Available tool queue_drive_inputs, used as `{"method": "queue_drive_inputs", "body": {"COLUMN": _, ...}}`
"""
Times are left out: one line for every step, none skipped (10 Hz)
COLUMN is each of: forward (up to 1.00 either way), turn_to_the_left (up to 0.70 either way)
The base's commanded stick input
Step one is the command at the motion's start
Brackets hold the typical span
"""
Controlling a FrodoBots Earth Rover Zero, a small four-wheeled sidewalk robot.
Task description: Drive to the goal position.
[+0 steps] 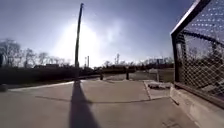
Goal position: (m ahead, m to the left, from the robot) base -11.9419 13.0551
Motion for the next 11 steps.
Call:
{"method": "queue_drive_inputs", "body": {"forward": 0.00, "turn_to_the_left": 0.70}}
{"method": "queue_drive_inputs", "body": {"forward": 0.00, "turn_to_the_left": 0.70}}
{"method": "queue_drive_inputs", "body": {"forward": 0.00, "turn_to_the_left": 0.70}}
{"method": "queue_drive_inputs", "body": {"forward": 0.00, "turn_to_the_left": 0.70}}
{"method": "queue_drive_inputs", "body": {"forward": 0.00, "turn_to_the_left": 0.70}}
{"method": "queue_drive_inputs", "body": {"forward": 0.00, "turn_to_the_left": 0.70}}
{"method": "queue_drive_inputs", "body": {"forward": 0.00, "turn_to_the_left": 0.70}}
{"method": "queue_drive_inputs", "body": {"forward": 0.00, "turn_to_the_left": 0.70}}
{"method": "queue_drive_inputs", "body": {"forward": 0.00, "turn_to_the_left": 0.70}}
{"method": "queue_drive_inputs", "body": {"forward": 0.00, "turn_to_the_left": 0.70}}
{"method": "queue_drive_inputs", "body": {"forward": 0.00, "turn_to_the_left": 0.70}}
